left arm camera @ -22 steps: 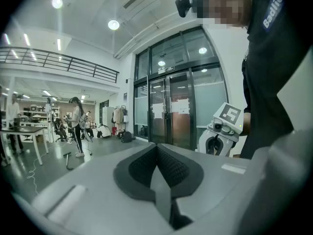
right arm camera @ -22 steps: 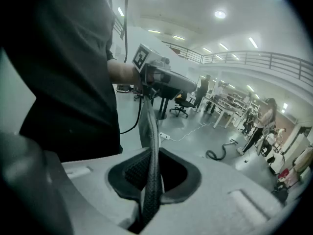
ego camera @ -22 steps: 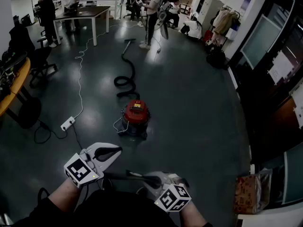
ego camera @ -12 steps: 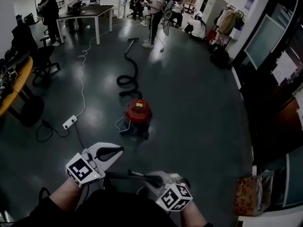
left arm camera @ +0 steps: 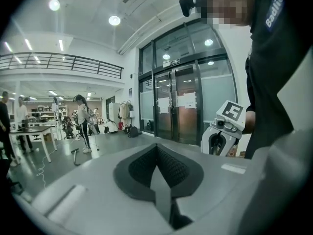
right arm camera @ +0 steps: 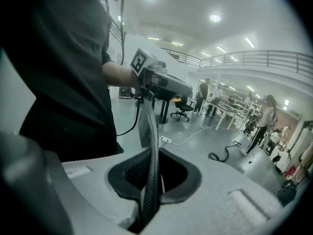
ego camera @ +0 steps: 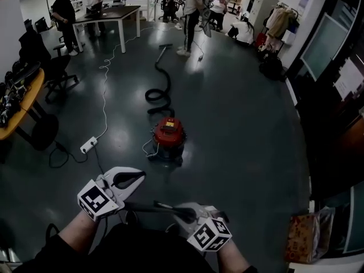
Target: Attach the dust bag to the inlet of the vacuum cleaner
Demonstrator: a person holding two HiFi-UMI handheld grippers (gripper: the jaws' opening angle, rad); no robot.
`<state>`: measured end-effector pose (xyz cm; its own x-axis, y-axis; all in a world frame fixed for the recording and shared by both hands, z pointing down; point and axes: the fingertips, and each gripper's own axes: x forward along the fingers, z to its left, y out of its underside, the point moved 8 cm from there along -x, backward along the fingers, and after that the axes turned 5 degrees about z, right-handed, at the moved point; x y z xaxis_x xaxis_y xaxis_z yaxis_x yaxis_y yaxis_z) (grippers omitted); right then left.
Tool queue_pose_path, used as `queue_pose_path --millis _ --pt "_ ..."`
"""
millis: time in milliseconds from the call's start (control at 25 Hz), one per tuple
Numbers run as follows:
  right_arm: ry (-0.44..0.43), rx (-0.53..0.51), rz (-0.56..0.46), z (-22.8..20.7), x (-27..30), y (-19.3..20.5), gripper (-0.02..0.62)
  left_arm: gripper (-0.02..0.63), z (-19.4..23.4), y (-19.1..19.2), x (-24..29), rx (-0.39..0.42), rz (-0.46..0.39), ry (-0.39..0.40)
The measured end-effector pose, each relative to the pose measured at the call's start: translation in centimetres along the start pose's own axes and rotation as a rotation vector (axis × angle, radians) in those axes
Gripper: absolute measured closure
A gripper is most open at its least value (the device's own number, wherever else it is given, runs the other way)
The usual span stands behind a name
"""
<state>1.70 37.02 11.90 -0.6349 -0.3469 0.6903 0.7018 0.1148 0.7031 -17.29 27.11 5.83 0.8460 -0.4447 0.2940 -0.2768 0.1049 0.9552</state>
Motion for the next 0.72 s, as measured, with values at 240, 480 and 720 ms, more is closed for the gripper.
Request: queue_pose_path --millis 240,480,720 --pt "-0.02 -0.002 -0.023 -1.7 -0.8 2.2 0.568 0.604 0.7 0.0 1.5 -0.016 0.026 -0.093" --pt "-0.027 0.001 -0.019 -4.0 -1.3 4.1 0.568 0.604 1.8 0.1 3.5 -0.033 0.039 -0.129" --pt "-0.011 0.016 -0.018 -6.8 0.2 4.1 0.568 0.604 5.2 0.1 5.3 -0.032 0.022 -0.106"
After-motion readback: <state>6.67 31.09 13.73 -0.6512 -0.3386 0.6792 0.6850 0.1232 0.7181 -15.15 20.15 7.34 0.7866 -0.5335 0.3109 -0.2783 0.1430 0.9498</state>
